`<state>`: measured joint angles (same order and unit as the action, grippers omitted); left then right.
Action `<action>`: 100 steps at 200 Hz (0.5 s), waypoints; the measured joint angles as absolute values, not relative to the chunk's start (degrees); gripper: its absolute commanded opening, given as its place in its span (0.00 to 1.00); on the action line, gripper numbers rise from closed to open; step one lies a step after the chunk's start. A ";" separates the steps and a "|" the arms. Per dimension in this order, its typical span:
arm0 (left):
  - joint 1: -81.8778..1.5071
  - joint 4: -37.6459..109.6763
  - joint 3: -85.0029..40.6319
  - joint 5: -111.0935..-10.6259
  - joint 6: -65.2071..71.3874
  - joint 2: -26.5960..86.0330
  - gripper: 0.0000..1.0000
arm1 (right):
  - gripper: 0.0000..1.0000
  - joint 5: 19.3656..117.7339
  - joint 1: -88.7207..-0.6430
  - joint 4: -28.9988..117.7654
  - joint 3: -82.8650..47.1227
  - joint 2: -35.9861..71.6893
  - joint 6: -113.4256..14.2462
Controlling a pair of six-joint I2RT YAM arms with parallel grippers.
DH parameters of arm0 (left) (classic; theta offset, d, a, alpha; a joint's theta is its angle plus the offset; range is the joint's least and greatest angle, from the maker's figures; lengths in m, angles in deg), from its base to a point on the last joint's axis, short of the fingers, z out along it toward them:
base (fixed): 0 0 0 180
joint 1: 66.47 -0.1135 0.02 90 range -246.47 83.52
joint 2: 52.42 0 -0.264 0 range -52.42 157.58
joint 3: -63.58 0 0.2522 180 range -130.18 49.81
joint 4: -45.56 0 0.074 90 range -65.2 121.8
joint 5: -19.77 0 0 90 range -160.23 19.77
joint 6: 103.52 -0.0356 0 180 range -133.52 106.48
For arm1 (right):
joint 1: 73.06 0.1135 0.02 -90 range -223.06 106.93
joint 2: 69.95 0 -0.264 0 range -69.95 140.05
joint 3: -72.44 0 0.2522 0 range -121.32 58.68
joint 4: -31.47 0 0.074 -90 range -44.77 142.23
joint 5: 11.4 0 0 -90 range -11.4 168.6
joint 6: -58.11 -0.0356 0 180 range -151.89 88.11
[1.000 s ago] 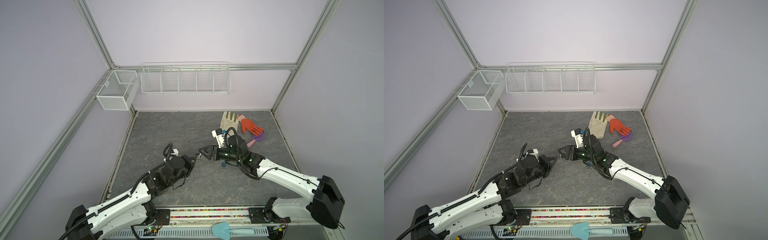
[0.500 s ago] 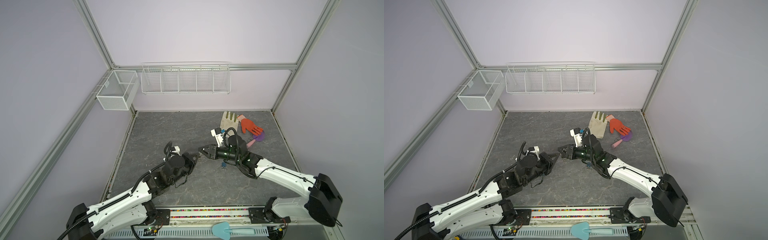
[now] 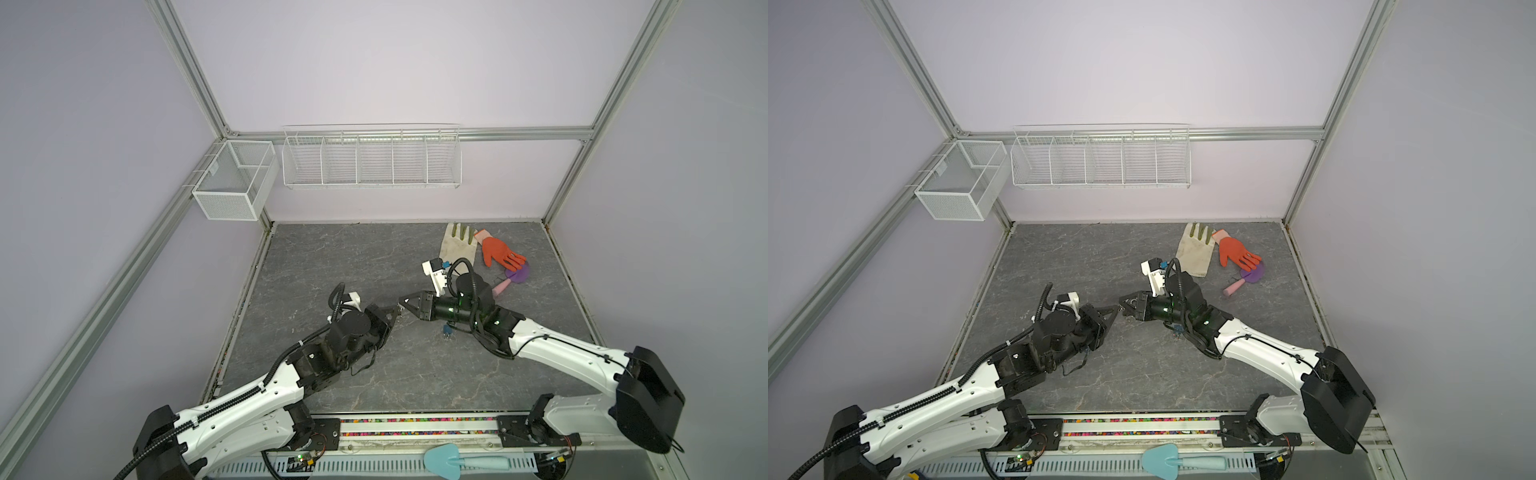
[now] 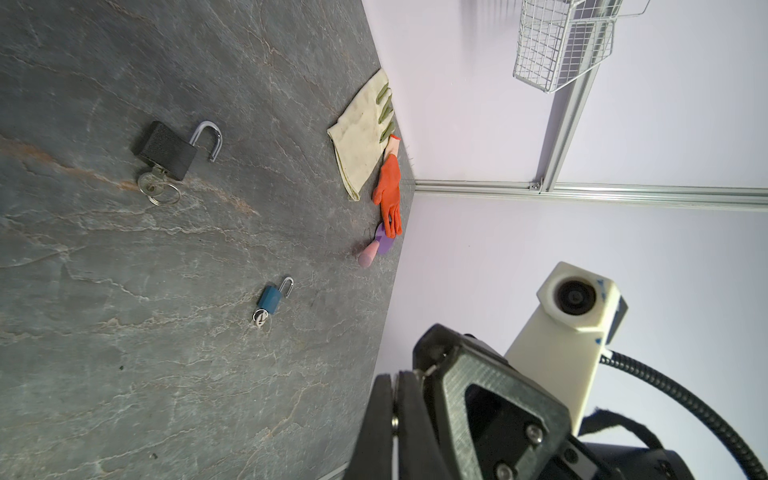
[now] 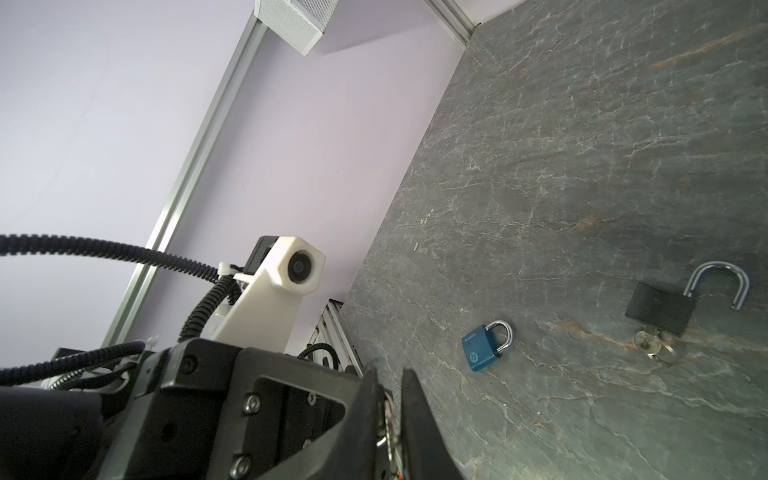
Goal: Unlock with the key
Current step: 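Lift the key with the left gripper while the right gripper moves toward it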
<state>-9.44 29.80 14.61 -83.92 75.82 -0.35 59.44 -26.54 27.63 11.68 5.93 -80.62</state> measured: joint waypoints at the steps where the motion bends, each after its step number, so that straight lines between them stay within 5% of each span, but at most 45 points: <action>1: -9.44 29.80 14.61 -83.92 75.82 -0.35 0.00 | 0.09 59.47 -26.54 27.63 11.68 5.93 -80.53; 63: -9.40 29.97 14.61 -84.14 76.02 -0.26 0.00 | 0.06 59.49 -26.54 27.65 11.66 5.71 -80.01; 100: -9.40 30.21 14.61 -84.32 75.80 -0.35 0.21 | 0.06 59.71 -26.56 29.64 10.59 5.25 -78.63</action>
